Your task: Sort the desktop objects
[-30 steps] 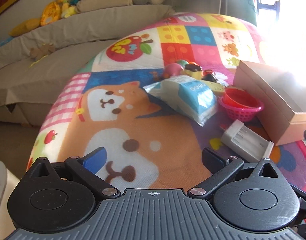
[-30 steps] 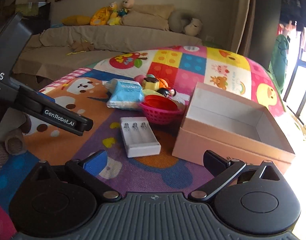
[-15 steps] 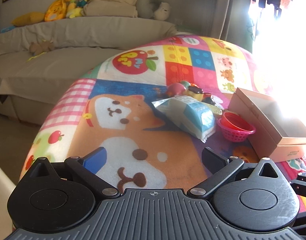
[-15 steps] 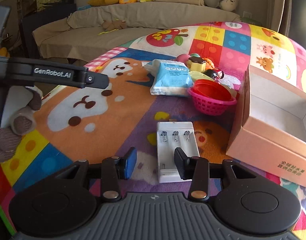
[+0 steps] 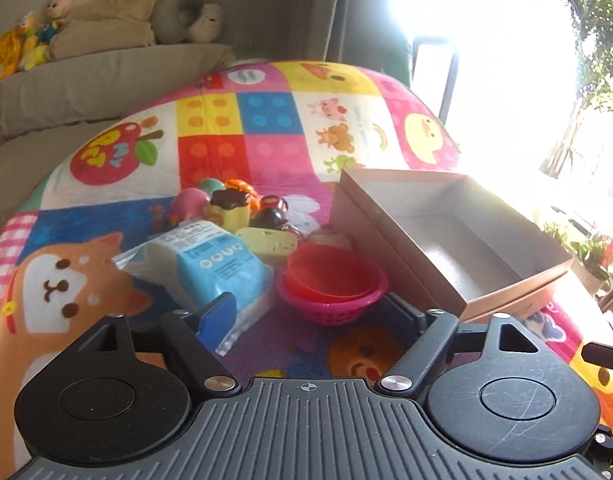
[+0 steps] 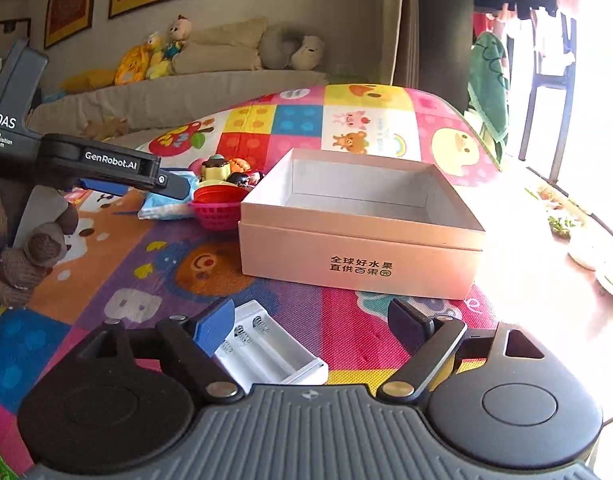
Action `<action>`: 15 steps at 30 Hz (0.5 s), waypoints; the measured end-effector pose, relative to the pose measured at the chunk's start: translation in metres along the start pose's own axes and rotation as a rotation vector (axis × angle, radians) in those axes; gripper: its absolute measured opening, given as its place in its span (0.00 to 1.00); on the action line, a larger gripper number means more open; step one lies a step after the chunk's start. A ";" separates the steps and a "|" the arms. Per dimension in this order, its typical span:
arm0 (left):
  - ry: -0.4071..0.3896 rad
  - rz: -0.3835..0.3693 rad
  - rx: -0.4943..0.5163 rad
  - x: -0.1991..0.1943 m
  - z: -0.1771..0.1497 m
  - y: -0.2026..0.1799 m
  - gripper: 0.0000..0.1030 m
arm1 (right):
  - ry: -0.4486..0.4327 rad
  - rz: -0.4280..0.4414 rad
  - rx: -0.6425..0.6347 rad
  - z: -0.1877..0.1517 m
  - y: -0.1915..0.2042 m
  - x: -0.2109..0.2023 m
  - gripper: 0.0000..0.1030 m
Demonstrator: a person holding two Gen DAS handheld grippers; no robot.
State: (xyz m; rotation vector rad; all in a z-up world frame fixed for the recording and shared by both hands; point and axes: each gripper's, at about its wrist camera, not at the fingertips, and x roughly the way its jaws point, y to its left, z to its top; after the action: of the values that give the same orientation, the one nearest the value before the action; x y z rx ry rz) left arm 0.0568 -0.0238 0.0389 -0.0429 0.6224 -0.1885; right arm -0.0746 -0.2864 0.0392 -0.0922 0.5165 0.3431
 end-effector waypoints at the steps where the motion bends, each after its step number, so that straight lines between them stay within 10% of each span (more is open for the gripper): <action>1: 0.018 -0.002 0.033 0.009 0.001 -0.006 0.74 | 0.003 0.002 0.018 -0.003 -0.002 0.002 0.83; 7: 0.044 0.001 0.044 0.040 0.007 -0.009 0.80 | 0.023 0.024 0.070 -0.003 -0.010 0.011 0.87; 11: 0.035 -0.033 0.043 0.039 0.009 -0.008 0.60 | 0.020 0.024 0.094 -0.004 -0.012 0.012 0.93; 15: -0.010 0.093 0.061 0.028 0.010 0.009 0.60 | 0.009 0.021 0.095 -0.005 -0.012 0.010 0.96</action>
State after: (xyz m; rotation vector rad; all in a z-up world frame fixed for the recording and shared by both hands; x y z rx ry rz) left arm 0.0867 -0.0203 0.0304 0.0440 0.6066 -0.1173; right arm -0.0647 -0.2959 0.0299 0.0038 0.5424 0.3383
